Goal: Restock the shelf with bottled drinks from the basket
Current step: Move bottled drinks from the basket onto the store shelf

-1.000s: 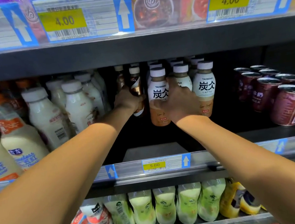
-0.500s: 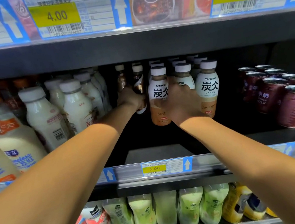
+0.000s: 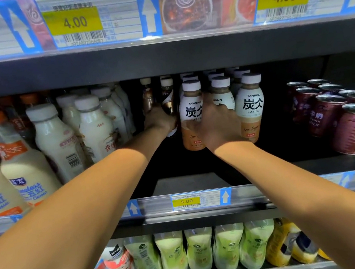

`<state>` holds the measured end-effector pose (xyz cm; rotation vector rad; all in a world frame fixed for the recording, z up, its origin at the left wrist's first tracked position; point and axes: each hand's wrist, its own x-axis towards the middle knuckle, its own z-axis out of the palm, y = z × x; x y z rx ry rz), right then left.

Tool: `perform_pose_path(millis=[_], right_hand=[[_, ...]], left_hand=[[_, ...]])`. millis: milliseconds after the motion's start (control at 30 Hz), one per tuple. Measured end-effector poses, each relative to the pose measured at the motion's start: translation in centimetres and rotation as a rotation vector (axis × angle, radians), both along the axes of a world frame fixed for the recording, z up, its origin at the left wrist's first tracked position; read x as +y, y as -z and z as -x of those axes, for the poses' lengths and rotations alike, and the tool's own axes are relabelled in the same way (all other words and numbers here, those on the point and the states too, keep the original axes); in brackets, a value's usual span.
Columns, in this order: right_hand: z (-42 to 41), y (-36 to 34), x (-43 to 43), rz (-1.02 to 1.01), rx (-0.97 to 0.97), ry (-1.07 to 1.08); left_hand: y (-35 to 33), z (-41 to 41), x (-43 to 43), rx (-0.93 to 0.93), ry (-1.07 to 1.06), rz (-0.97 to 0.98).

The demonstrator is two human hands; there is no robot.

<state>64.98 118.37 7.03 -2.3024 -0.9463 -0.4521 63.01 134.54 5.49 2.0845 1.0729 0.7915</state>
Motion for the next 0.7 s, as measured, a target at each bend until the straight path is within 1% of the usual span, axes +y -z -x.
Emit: perform_pose_path(millis=[133,200,267,367,433,500,533,600,667,700], right_hand=[[0.7,-0.3,-0.7,0.01,-0.006,0.031],[0.9,-0.7,-1.4,0.012,-0.041,0.052],[1.2,-1.4,-2.3,0.086,-0.08,0.061],[2.3,-2.5,-4.5,0.26,-0.081,0.019],[3.8,-3.0,-6.7,0.284,-0.12,-0.011],[5.5,-3.3,-9.2,0.28,-0.152,-0.001],[6.3,-3.5,-10.4,0.279,-0.155,0.013],[7.5,-3.8,-12.9,0.283,-0.173,0.04],[8.5,-3.9,-15.7,0.321,-0.166,0.076],[8.8,-3.5,-17.3,0.342,-0.162,0.115]], left_hand=[[-0.3,0.5,-0.7,0.028,0.034,0.057],[-0.8,1.4,-1.7,0.063,0.02,0.042],[-1.2,3.2,-3.4,0.126,0.036,-0.076],[-2.2,6.7,-6.5,0.348,0.125,-0.284],[-3.3,8.7,-8.5,0.454,0.2,-0.323],[-4.4,10.6,-11.1,0.498,0.286,-0.366],[-4.8,11.6,-12.4,0.482,0.329,-0.424],[-5.5,13.4,-15.0,0.367,0.416,-0.545],[-5.7,14.6,-17.6,0.281,0.514,-0.596],[-5.3,14.6,-18.8,0.246,0.555,-0.664]])
